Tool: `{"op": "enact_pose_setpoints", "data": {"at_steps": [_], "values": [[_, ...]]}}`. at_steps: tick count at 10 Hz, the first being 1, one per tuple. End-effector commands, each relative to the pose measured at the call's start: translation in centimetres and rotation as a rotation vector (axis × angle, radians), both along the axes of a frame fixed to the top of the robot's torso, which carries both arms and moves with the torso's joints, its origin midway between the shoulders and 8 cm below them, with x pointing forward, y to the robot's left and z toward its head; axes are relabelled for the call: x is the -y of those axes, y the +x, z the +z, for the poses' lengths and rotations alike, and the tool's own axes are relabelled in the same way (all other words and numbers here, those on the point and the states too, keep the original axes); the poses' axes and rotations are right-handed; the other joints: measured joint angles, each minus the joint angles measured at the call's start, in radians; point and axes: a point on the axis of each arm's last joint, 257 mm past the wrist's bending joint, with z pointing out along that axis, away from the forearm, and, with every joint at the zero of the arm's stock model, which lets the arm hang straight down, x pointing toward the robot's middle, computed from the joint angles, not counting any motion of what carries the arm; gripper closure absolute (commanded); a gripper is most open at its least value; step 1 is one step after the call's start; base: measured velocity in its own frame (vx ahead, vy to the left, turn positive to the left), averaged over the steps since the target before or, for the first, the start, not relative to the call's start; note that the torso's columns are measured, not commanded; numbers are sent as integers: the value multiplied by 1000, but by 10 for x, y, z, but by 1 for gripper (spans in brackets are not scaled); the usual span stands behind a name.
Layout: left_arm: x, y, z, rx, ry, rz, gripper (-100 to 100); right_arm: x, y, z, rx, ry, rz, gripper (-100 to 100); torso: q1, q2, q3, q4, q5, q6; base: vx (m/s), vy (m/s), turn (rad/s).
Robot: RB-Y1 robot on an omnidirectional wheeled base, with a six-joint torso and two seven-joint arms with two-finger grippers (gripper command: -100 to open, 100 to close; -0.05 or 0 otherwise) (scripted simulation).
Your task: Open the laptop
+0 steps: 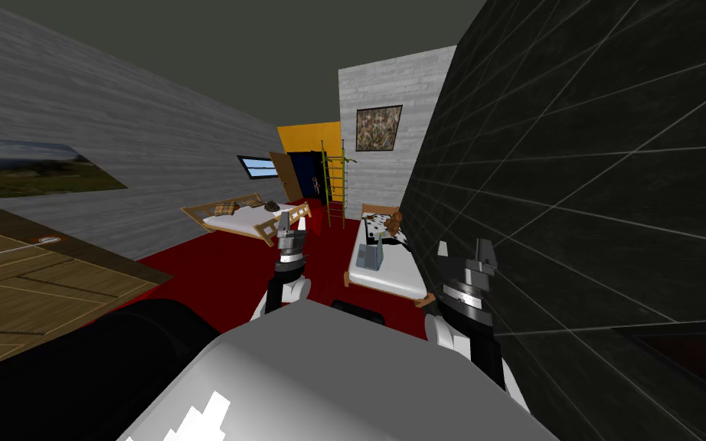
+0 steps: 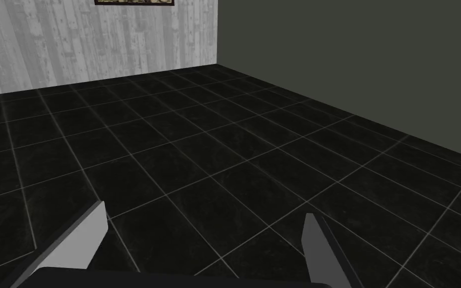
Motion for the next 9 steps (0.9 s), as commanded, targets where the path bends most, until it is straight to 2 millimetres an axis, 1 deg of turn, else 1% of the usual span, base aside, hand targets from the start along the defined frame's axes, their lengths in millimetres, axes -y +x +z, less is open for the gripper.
{"op": "enact_pose_setpoints", "data": {"at_steps": [1,3,9], "values": [[0,0,0,0,0,0,0,0,0,0,0,0,0,0,0,40,-82,41,0,0,0,0,0],[0,0,0,0,0,0,0,0,0,0,0,0,0,0,0,175,-351,176,0,0,0,0,0],[0,0,0,0,0,0,0,0,0,0,0,0,0,0,0,618,-1234,617,0,0,0,0,0]]}}
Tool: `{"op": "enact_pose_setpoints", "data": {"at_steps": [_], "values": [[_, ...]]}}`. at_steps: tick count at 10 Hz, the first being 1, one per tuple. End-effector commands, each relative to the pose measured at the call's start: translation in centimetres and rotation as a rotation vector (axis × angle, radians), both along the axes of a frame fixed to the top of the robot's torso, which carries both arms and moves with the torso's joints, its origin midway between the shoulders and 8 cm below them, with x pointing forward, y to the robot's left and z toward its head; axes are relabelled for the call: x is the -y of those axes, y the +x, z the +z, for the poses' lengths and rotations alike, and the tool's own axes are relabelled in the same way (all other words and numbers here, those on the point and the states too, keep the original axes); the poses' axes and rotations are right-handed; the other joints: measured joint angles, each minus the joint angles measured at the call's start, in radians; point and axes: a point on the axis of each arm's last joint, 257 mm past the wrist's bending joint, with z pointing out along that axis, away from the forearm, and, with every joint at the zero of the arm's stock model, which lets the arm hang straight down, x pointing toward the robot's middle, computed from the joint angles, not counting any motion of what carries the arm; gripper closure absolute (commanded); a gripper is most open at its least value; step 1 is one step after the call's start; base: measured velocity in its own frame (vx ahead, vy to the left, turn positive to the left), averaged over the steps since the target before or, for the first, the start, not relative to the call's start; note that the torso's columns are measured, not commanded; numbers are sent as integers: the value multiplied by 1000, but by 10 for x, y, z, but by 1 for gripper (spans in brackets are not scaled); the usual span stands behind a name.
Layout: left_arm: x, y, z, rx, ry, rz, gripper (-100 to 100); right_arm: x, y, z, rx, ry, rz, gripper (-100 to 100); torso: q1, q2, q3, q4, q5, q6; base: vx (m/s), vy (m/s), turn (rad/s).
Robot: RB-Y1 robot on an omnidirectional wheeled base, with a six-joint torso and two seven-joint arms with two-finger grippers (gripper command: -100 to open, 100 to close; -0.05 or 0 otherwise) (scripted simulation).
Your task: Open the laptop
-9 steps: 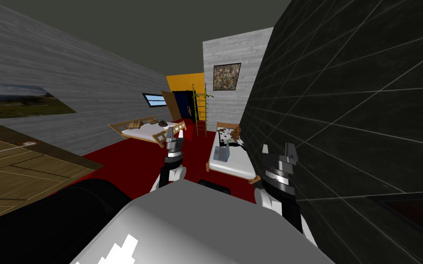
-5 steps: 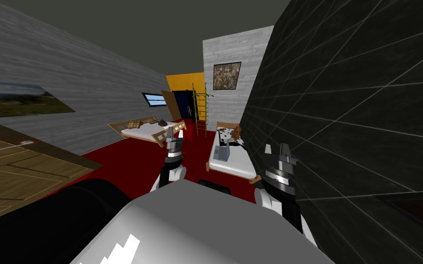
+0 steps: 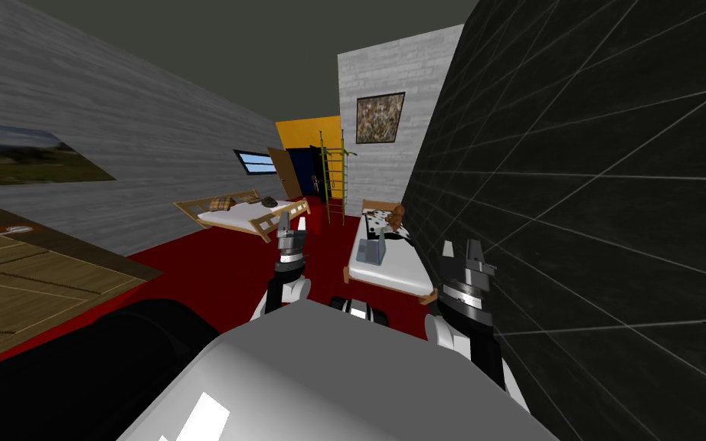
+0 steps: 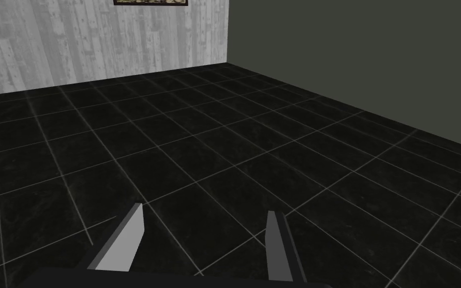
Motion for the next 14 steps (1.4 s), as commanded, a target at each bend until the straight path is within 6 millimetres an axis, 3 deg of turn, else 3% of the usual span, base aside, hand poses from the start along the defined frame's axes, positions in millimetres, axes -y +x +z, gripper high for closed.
{"op": "enact_pose_setpoints", "data": {"at_steps": [1,3,9,14], "values": [[0,0,0,0,0,0,0,-4,3,-4,-15,-47,6,-100,0,74,-148,74,0,0,9,1,7],[0,0,0,-1,0,0,0,-7,9,-12,-42,-129,3,-100,0,116,-236,116,0,0,13,0,12],[0,0,0,-1,0,0,0,-5,33,-49,-125,-372,-75,-100,0,121,-241,121,0,0,23,1,16],[0,0,0,-1,0,0,0,0,44,-68,-162,-504,-148,-100,0,120,-242,121,0,0,19,2,13]]}}
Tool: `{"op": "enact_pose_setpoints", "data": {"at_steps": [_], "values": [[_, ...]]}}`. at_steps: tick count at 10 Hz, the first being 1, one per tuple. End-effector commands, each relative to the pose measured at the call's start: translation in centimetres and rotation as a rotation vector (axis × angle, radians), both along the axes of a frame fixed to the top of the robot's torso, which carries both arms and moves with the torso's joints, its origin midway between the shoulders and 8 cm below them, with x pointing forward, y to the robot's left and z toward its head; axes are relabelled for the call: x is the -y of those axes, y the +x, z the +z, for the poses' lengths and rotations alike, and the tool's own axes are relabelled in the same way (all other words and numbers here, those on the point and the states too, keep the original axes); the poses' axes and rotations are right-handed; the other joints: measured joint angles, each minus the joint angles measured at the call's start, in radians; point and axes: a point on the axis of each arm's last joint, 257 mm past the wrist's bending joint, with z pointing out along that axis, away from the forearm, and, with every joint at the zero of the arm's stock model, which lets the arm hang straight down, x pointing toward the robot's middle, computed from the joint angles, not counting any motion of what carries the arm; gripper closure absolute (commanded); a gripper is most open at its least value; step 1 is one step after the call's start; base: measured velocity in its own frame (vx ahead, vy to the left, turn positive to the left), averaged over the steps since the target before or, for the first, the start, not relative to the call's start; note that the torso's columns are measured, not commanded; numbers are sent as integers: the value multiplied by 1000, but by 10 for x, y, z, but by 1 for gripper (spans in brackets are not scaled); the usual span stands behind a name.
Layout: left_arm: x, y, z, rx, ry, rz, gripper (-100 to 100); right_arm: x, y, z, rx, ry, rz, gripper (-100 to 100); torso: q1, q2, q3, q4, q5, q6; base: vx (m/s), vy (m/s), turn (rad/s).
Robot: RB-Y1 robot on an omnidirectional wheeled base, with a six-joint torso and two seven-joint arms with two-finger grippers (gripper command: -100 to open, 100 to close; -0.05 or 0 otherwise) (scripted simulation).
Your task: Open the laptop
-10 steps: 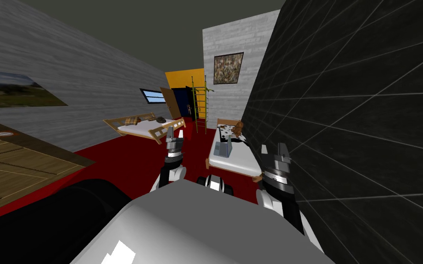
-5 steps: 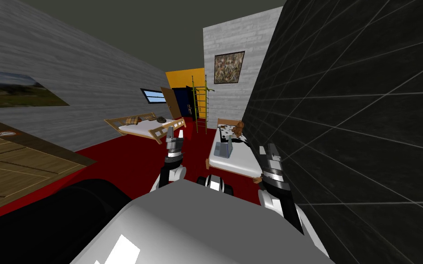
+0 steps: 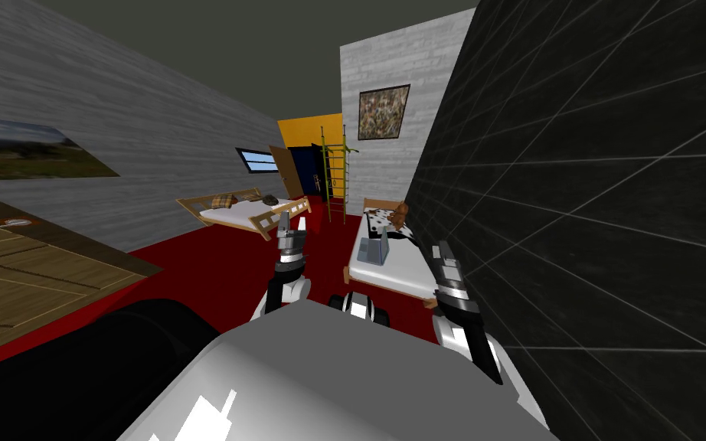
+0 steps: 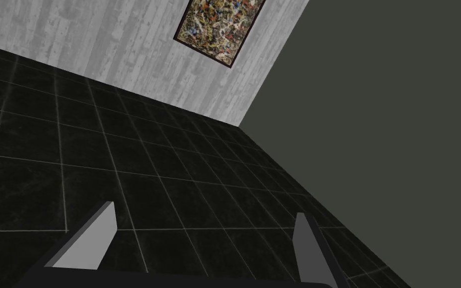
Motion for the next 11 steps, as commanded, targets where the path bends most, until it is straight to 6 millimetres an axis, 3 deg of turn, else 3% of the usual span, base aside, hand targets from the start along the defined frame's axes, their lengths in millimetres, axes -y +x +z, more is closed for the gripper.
{"op": "enact_pose_setpoints", "data": {"at_steps": [1,11], "values": [[0,0,0,0,0,0,0,4,9,-15,-23,-86,-45,-100,0,0,0,0,0,0,24,-1,24],[0,0,0,0,0,0,0,29,39,-70,-103,-398,-220,-100,0,0,0,0,0,0,24,1,18]]}}
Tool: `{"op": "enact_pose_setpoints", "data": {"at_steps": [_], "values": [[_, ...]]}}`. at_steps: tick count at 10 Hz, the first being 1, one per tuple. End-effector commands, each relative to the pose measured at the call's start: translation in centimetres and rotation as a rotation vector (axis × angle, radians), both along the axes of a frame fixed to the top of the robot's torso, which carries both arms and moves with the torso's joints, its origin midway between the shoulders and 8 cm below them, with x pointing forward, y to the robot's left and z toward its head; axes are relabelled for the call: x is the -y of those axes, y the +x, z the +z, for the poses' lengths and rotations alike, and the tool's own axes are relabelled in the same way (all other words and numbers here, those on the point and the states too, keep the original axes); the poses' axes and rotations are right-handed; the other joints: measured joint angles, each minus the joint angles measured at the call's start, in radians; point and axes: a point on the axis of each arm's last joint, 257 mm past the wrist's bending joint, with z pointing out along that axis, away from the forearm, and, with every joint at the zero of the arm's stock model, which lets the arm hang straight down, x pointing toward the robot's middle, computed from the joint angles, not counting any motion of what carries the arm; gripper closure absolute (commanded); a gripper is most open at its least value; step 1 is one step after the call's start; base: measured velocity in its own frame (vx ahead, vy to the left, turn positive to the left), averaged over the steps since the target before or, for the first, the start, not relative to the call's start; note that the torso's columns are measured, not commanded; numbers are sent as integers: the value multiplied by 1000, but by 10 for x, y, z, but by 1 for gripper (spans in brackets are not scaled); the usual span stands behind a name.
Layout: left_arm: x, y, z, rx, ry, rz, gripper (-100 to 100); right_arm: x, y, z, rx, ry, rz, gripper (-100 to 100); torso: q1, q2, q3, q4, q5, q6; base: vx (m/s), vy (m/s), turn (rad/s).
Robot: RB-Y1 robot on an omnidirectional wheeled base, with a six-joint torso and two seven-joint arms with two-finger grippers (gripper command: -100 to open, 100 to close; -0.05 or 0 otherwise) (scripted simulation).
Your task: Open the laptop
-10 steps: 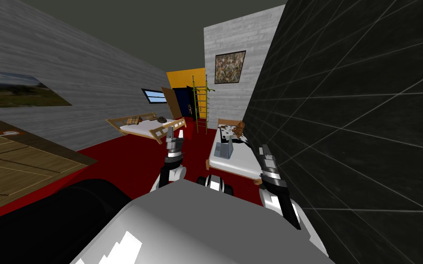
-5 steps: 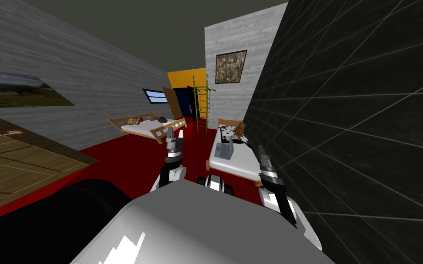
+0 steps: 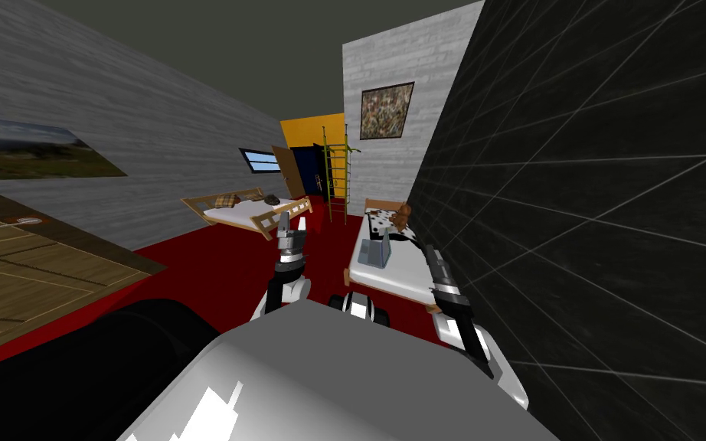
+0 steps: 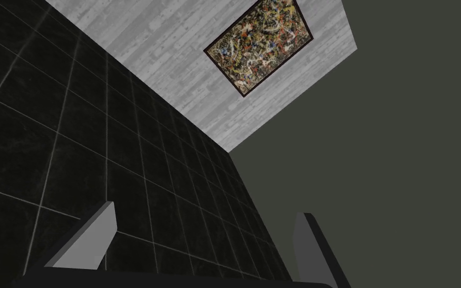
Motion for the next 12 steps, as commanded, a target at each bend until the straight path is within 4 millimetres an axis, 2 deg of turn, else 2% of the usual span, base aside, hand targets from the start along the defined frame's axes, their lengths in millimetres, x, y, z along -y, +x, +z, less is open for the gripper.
{"op": "enact_pose_setpoints", "data": {"at_steps": [1,2,3,7,8,12], "values": [[0,0,0,0,0,0,0,6,6,-15,-20,-83,-45,-100,0,0,0,0,0,0,23,0,12],[0,0,0,0,0,0,0,6,6,-15,-19,-94,-50,-100,0,0,0,0,0,0,13,1,-3],[0,0,0,0,0,0,0,12,12,-27,-40,-137,-75,-100,0,0,0,0,0,0,20,-1,20],[0,0,0,0,0,0,0,18,18,-41,-60,-232,-123,-100,0,-1,0,0,0,0,23,1,14],[0,0,0,0,0,0,0,24,23,-54,-83,-276,-147,-100,0,0,0,0,0,0,21,4,23],[0,0,0,0,0,0,0,30,29,-68,-106,-371,-191,-100,0,0,0,0,0,0,22,-1,13]]}}
